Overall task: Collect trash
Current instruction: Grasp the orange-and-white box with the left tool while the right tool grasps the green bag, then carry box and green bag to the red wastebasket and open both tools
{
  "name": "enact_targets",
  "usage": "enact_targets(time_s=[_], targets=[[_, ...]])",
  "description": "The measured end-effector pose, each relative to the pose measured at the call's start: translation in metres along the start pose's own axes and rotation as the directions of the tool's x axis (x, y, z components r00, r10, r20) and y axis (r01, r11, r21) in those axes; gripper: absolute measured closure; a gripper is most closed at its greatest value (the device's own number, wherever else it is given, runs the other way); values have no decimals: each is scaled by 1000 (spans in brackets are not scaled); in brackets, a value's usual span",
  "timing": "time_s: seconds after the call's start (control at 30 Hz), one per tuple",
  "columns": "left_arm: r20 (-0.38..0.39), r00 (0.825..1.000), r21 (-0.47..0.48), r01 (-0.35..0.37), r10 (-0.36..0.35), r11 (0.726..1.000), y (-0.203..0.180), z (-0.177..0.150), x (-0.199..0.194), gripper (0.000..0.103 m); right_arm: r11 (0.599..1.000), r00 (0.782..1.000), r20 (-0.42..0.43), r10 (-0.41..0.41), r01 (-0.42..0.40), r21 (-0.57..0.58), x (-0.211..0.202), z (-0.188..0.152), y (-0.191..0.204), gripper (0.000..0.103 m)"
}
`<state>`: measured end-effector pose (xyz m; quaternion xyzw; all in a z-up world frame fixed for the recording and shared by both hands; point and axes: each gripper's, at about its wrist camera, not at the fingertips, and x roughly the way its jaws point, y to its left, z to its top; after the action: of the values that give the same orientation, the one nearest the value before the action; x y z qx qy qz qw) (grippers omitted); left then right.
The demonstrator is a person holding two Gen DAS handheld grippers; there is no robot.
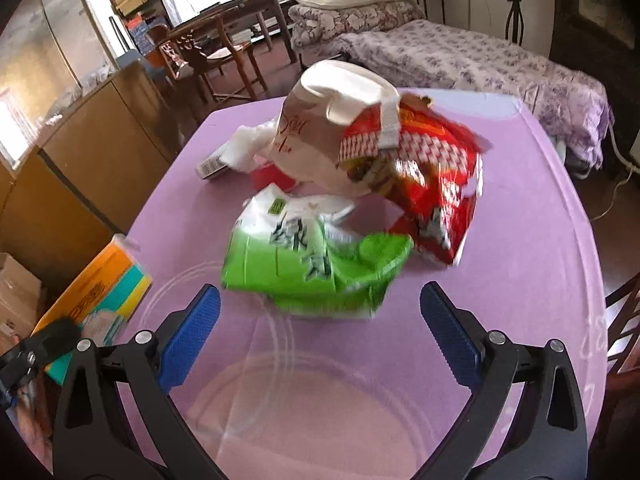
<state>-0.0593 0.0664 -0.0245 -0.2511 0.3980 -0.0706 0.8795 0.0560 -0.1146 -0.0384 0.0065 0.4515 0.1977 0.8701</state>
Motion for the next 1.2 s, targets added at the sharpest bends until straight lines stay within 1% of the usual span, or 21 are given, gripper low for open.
enact_targets(time_s=[0.17,0.2,0.23,0.27,0.47,0.57,0.73,0.77,0.87,1.03,1.1,1.2], targets=[[-22,999,37,-25,26,999,-6,-3,5,84,1000,1000,-8,25,-25,7,4,3,-2,8],[-26,999,39,-34,35,999,-7,-3,6,84,1000,1000,-6,29,-29,0,4,3,-2,14],[-29,999,40,-39,40,998,-6,-3,7,84,1000,1000,-6,28,-28,-4,3,4,-2,23],[-32,998,37,-44,46,998,-6,-4,7,84,1000,1000,-7,26,-26,-8,3,4,-1,24],[-45,996,15,-72,72,997,1,-2,12,84,999,998,34,54,-54,3,-14,-3,-5,25],[-46,995,8,-86,87,996,2,-2,12,84,996,995,52,84,-84,7,-28,-9,-4,26],[-33,995,-6,-93,93,996,5,-1,9,84,997,992,97,79,-79,-10,-51,-15,1,26],[-32,995,-7,-93,93,996,5,-1,9,84,998,991,116,69,-69,-5,-58,-18,1,26],[-21,996,-8,-89,89,996,5,-2,5,83,996,987,144,75,-80,26,-73,-25,-6,26],[-19,996,-9,-83,83,997,6,-2,3,84,998,993,107,53,-56,28,-76,-39,-8,26],[-18,996,-7,-86,86,996,5,-1,1,84,998,993,103,61,-64,24,-80,-40,-5,26],[10,997,-26,-74,75,997,6,1,-10,84,997,990,116,81,-80,-14,-91,-38,9,26]])
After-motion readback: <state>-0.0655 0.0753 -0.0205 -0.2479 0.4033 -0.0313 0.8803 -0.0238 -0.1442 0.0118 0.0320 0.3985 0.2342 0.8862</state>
